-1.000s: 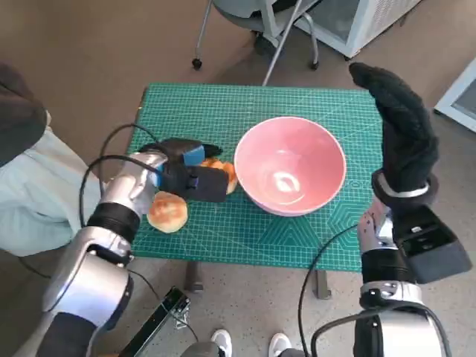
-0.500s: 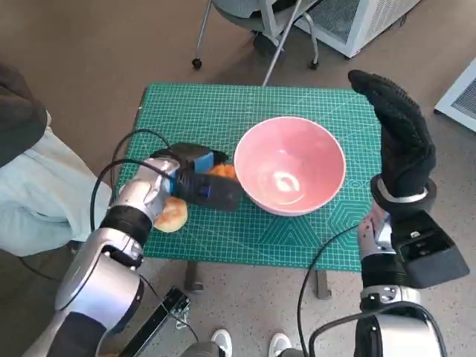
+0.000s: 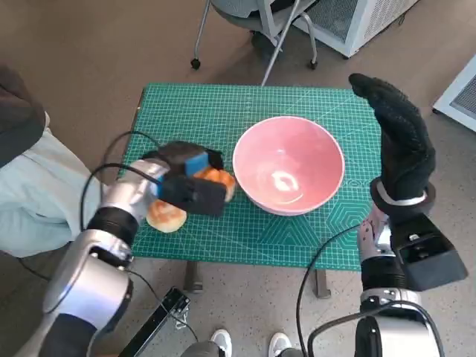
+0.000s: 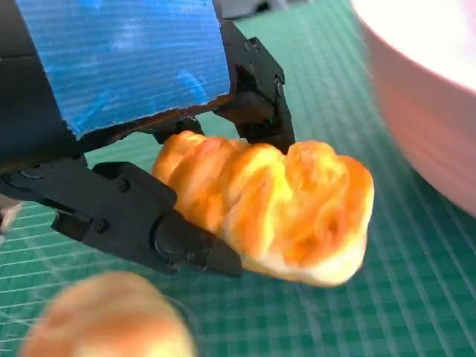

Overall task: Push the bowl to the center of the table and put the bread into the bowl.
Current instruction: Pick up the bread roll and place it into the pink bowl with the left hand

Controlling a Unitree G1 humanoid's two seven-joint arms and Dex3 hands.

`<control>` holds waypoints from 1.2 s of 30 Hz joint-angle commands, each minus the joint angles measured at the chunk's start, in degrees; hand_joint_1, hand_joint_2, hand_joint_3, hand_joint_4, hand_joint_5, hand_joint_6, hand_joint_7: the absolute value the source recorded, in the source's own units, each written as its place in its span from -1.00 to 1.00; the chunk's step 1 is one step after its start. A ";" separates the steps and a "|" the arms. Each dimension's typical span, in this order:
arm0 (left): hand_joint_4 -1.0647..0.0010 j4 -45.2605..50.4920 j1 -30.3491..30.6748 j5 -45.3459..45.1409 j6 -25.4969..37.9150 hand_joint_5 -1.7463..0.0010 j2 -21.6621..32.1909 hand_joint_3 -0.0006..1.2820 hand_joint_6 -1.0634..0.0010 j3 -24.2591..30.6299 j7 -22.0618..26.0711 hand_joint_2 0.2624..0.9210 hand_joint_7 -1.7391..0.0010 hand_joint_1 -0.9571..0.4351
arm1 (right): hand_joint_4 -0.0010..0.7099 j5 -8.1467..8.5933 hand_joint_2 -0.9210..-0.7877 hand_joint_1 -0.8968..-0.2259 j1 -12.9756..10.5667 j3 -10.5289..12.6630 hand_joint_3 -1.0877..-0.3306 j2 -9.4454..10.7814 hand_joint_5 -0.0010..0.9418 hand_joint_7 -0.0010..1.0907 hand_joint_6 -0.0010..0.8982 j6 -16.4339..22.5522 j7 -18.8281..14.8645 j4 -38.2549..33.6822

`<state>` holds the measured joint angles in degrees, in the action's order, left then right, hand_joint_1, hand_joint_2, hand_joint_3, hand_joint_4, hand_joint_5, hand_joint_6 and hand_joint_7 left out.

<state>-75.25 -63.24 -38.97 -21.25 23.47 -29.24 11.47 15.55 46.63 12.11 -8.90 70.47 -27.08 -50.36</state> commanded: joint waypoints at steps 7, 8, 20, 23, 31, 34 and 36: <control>-0.16 5.61 -7.71 4.90 -4.41 -0.38 7.69 -0.84 -0.18 6.63 -1.61 1.00 -0.38 0.38 | -0.03 0.58 -1.00 -0.02 -1.26 -0.46 -0.02 0.24 -1.00 0.55 -0.88 -0.81 0.25 -0.26; -0.19 6.30 -8.02 5.32 -4.89 -0.37 8.01 -0.86 -0.20 7.17 -1.89 1.00 -0.37 0.38 | -0.03 0.71 -1.00 -0.01 -1.27 -0.46 -0.02 0.25 -1.00 0.55 -0.88 -0.91 0.19 -0.19; -0.26 23.02 -7.82 8.95 -10.28 -0.33 6.74 -0.93 -0.32 11.59 -5.45 1.00 -0.28 0.38 | -0.04 1.61 -1.00 -0.04 -1.00 -0.92 -0.01 0.73 -1.00 0.56 -0.89 -1.68 -0.15 -0.07; -0.25 25.48 -7.62 9.17 -11.61 -0.32 4.84 -0.94 -0.35 11.17 -4.92 1.00 -0.28 0.38 | -0.04 1.73 -1.00 -0.04 -0.92 -1.09 0.00 0.75 -1.00 0.56 -0.89 -1.94 -0.16 -0.09; -0.22 19.74 -9.37 7.64 -16.03 -0.33 -1.42 -0.91 -0.31 8.20 -4.09 1.00 -0.32 0.38 | -0.03 1.70 -1.00 -0.06 -1.01 -1.45 0.00 0.98 -0.99 0.56 -0.89 -2.36 -0.17 0.31; -0.17 16.66 -10.18 4.86 -16.56 -0.36 -3.75 -0.89 -0.29 5.66 -5.93 1.00 -0.33 0.38 | -0.03 1.51 -1.00 -0.07 -1.24 -1.61 0.00 1.05 -0.99 0.56 -0.88 -2.28 -0.12 0.56; -0.13 14.96 -10.50 2.96 -16.01 -0.35 -5.17 -0.88 -0.32 3.88 -6.72 1.00 -0.35 0.37 | -0.03 1.34 -1.00 -0.07 -1.47 -1.72 0.00 1.06 -0.99 0.56 -0.88 -2.23 -0.04 0.83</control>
<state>-57.66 -71.75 -33.44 -37.49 19.96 -22.96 6.14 16.83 46.43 10.76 -8.23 68.68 -26.99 -49.87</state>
